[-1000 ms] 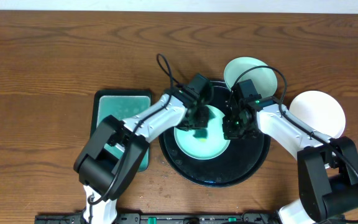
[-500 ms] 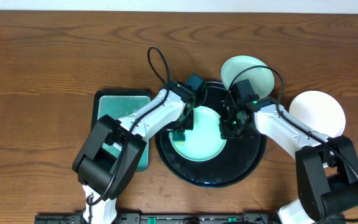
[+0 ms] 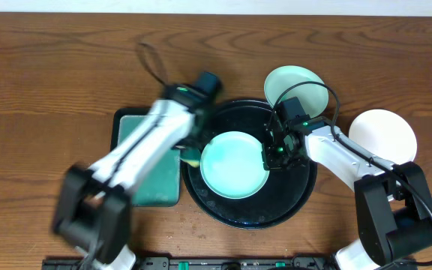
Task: Clean dirty plates on tray and stack at the side
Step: 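Return the sponge to the water tray with the left gripper, then lift the green plate off the black tray with the right gripper, then carry the green plate right and stack it on the white plate, then pick up the upper green plate at right and place it on the black tray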
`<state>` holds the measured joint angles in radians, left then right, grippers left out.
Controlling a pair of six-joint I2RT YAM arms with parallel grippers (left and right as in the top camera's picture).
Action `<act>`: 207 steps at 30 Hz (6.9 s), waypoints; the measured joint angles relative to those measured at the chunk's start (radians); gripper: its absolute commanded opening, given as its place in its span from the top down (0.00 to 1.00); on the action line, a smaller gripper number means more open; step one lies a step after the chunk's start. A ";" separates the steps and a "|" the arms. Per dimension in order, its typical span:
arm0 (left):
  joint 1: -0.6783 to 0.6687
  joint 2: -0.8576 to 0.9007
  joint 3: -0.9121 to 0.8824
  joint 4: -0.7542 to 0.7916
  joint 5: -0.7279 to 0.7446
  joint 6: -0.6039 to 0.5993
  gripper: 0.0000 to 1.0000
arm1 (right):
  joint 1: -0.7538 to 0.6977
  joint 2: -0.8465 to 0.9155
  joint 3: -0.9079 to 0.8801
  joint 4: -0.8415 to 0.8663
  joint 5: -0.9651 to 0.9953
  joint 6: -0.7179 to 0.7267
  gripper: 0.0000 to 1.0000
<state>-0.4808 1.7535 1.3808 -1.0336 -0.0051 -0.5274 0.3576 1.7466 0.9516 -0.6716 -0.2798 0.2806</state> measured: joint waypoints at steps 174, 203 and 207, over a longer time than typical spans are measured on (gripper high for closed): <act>0.369 -0.957 -0.271 -0.025 0.116 0.166 0.19 | -0.856 -0.203 0.175 -0.009 -0.074 0.080 0.51; 0.369 -0.957 -0.271 -0.026 0.116 0.166 0.19 | -0.361 0.131 0.187 0.219 0.114 0.173 0.99; 0.369 -0.957 -0.271 -0.026 0.116 0.166 0.19 | -0.359 0.050 0.186 0.149 0.079 0.154 0.99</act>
<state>-0.1120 0.7967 1.1095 -1.0595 0.1104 -0.3611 -0.0013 1.7962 1.1374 -0.5224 -0.2005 0.4343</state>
